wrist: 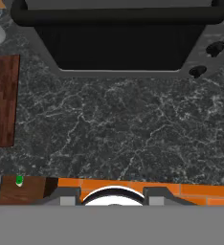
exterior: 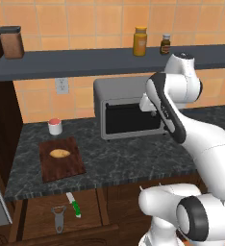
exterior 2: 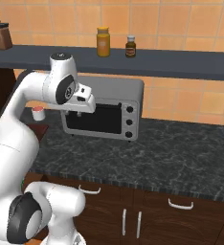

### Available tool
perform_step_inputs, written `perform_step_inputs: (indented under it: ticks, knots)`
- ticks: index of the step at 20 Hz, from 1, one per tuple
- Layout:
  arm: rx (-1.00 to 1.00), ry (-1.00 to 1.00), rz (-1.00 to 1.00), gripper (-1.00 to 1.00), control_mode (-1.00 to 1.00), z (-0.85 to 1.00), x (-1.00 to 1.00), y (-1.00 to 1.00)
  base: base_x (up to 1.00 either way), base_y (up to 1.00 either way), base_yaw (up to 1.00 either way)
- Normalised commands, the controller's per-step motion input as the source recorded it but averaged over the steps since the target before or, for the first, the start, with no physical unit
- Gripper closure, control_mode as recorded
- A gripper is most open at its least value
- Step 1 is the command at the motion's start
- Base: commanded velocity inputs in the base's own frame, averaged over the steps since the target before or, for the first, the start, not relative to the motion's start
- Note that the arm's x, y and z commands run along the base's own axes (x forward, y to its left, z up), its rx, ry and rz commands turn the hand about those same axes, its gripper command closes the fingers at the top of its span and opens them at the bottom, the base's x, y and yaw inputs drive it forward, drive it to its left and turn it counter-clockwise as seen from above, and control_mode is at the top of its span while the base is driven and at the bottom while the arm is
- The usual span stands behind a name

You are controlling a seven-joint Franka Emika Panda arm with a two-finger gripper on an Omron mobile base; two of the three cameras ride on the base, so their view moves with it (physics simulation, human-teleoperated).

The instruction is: Place the appropriate cutting tool for cutting the potato skin on the cutting board.

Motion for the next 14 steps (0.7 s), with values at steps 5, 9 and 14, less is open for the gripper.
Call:
perform_step_inputs:
  ticks: [5,9,14]
  knots:
    - [0.0,0.0,0.0,-1.0,-1.0,-0.09,-0.59,0.05,0.0,0.0,0.0]
    - [0.0,0.0,-0.02,-1.0,-1.0,-0.41,-0.84,0.86,0.0,0.0,0.0]
    - [0.0,0.0,-0.04,-1.0,-1.0,-0.55,-0.52,1.0,0.0,0.0,0.0]
